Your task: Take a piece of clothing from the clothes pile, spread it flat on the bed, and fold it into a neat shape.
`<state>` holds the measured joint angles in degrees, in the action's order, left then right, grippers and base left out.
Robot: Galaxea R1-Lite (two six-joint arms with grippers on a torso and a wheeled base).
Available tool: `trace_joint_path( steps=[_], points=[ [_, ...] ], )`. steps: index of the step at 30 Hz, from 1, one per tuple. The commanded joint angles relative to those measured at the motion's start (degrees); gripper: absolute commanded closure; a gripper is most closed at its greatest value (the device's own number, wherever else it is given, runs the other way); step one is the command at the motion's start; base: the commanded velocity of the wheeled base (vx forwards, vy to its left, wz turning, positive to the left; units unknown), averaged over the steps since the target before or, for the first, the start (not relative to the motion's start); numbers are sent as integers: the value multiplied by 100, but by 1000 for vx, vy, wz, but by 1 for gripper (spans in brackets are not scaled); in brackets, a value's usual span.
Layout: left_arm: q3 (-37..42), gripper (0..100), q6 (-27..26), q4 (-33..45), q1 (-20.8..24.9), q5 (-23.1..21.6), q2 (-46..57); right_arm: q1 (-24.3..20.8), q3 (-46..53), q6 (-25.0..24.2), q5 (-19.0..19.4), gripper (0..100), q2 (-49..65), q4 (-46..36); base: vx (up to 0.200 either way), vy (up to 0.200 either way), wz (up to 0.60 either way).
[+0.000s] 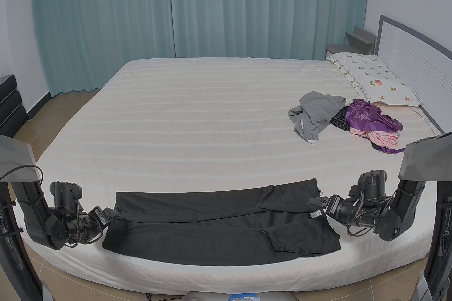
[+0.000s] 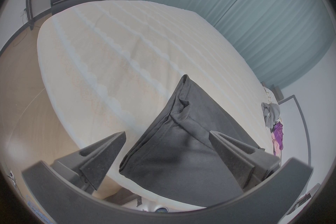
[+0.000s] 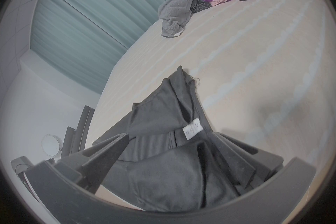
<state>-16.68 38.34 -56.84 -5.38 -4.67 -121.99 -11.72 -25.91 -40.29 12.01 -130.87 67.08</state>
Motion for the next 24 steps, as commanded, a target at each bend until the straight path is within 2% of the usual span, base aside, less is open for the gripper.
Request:
trace_joint_path(
  steps=[1, 7, 14, 20, 24],
  points=[
    [-117, 0, 104, -2, 1, -34, 53, -6, -653, -32, -14, 0, -123, -424, 0, 0, 0],
    [-222, 0, 112, 7, 1, -113, 35, 11, -1233, 30, -85, 0, -211, -1040, 0, 0, 0],
    [-1382, 0, 156, 499, -7, -104, -360, -15, -1839, 179, -85, 0, -343, -1769, 0, 0, 0],
    [-2367, 0, 121, 991, 28, -78, -1002, -24, -1760, 109, -67, 0, -290, -1769, 0, 0, 0],
    [-2613, 0, 86, 1105, 72, -34, -1099, -6, -1619, -32, -76, 0, -273, -1716, 0, 0, 0]
  ],
)
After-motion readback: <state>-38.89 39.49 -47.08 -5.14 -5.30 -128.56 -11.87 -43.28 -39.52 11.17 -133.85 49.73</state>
